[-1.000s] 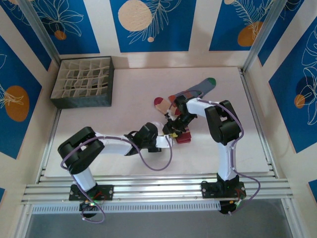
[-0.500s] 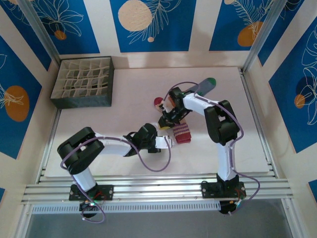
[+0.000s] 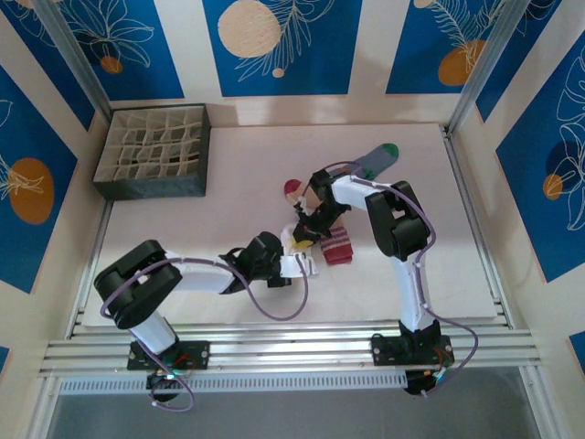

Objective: Roll the socks

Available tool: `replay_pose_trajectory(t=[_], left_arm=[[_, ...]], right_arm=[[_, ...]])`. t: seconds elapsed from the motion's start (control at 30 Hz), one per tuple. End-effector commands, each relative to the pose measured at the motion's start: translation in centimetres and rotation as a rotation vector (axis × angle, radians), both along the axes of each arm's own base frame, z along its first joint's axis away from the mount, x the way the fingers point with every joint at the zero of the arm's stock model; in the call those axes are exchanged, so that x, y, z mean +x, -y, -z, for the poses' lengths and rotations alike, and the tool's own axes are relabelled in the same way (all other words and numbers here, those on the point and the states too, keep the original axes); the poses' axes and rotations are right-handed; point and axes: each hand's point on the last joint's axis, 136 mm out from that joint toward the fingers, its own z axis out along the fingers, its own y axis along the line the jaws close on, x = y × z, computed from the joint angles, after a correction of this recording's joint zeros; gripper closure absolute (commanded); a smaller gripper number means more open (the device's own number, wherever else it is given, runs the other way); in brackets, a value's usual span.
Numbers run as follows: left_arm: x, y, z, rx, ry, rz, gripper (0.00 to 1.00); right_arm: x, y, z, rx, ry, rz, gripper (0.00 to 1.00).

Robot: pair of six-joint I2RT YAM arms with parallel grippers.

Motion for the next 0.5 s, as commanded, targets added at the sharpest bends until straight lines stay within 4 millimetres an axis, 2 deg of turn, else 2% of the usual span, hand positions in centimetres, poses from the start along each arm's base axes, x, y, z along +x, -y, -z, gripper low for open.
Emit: replay_pose_trajectory(t=[0.0,0.13,0.27,0.37,0.47], left_arm=[[-3.9,-1.5,2.7,0.036,-0.202,0.034,1.0],[-4.7,-1.2,3.2,0.021,-0.361,0.036,1.0],[-4.5,-1.2,3.2,-0.044,-0.555,0.009,1.0],[-3.8,-1.3,2.7,-0.095,-0.679,-0.017,1.0],[-2.8,-1.6,2.6,-0.113,-0.806,-0.057,1.0]], right_arm=[[1.5,4.0,3.7,-0.188,0.035,0.057,0.95],[1.8,4.1,3.7,-0.183,0.044,0.064,0.96],[1.9,4.1,3.6,-0.167,0.054,0.065,0.95],[2.1,3.6,2.5,-0.107,0.099,0.062,0.93],[2.2,2.6,0.2,-0.015,0.167,0.056,0.86]])
